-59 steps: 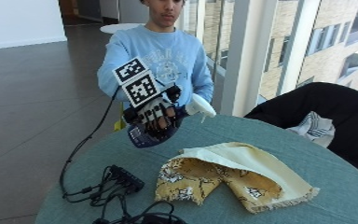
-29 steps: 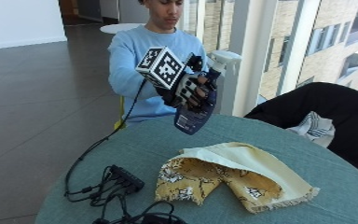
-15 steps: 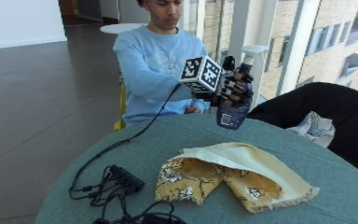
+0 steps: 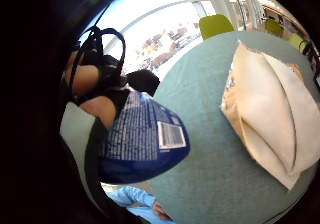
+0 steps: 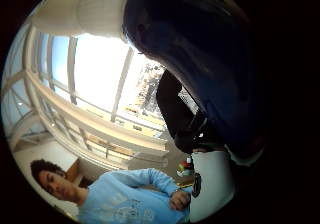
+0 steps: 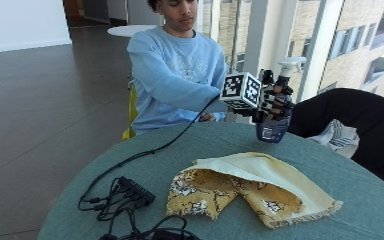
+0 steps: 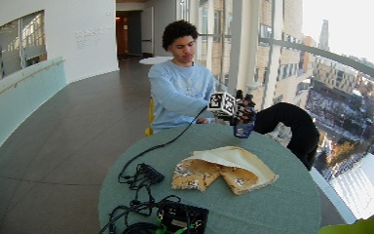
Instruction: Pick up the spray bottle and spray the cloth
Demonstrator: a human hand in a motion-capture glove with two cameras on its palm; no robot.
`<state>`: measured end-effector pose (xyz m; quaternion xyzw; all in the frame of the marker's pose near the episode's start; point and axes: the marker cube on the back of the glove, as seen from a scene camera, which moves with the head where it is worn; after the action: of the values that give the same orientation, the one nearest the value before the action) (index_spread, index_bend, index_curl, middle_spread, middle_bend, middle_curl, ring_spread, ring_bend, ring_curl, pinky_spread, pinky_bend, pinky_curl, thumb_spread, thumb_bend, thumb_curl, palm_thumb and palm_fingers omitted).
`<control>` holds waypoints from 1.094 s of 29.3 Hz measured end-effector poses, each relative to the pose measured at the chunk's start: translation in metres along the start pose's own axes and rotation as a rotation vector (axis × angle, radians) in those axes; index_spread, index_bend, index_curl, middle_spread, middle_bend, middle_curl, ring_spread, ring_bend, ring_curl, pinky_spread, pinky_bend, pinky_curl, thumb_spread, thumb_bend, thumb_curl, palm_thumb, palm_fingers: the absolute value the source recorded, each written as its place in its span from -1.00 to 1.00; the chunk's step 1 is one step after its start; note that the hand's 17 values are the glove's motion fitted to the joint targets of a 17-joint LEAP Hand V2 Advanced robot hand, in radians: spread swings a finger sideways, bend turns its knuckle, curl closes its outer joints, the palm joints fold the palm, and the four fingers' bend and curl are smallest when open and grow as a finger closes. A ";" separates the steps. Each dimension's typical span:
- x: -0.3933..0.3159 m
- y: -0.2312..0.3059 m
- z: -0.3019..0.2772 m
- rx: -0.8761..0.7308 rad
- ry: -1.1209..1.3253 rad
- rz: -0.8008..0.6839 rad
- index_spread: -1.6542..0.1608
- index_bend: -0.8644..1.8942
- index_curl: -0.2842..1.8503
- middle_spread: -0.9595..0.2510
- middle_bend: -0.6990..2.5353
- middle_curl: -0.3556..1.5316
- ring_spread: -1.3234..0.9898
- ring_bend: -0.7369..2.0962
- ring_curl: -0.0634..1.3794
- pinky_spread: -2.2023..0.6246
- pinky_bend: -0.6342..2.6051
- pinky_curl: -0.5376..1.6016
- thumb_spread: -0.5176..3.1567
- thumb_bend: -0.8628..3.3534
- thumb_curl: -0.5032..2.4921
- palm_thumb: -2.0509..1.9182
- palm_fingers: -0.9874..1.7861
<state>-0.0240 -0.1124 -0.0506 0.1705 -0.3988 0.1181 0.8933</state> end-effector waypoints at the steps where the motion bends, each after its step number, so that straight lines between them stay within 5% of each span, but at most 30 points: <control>1: 0.001 0.000 0.003 -0.001 -0.004 0.002 0.49 -0.32 -0.59 0.48 -0.43 -0.18 0.13 -0.08 -0.41 0.61 -0.34 -0.16 -0.24 -0.60 -0.17 0.49 0.34; 22: 0.012 0.004 0.031 -0.074 -0.039 0.040 0.47 -0.34 -0.60 0.45 -0.43 -0.17 0.11 -0.09 -0.41 0.63 -0.33 -0.15 -0.22 -0.60 -0.18 0.49 0.27; 32: 0.022 0.038 -0.028 -0.076 -0.023 0.003 0.41 -0.35 -0.66 0.47 -0.41 -0.17 0.12 -0.07 -0.41 0.70 -0.30 -0.14 -0.18 -0.60 -0.22 0.46 0.10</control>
<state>-0.0045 -0.0653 -0.0436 0.1371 -0.4136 0.1023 0.8942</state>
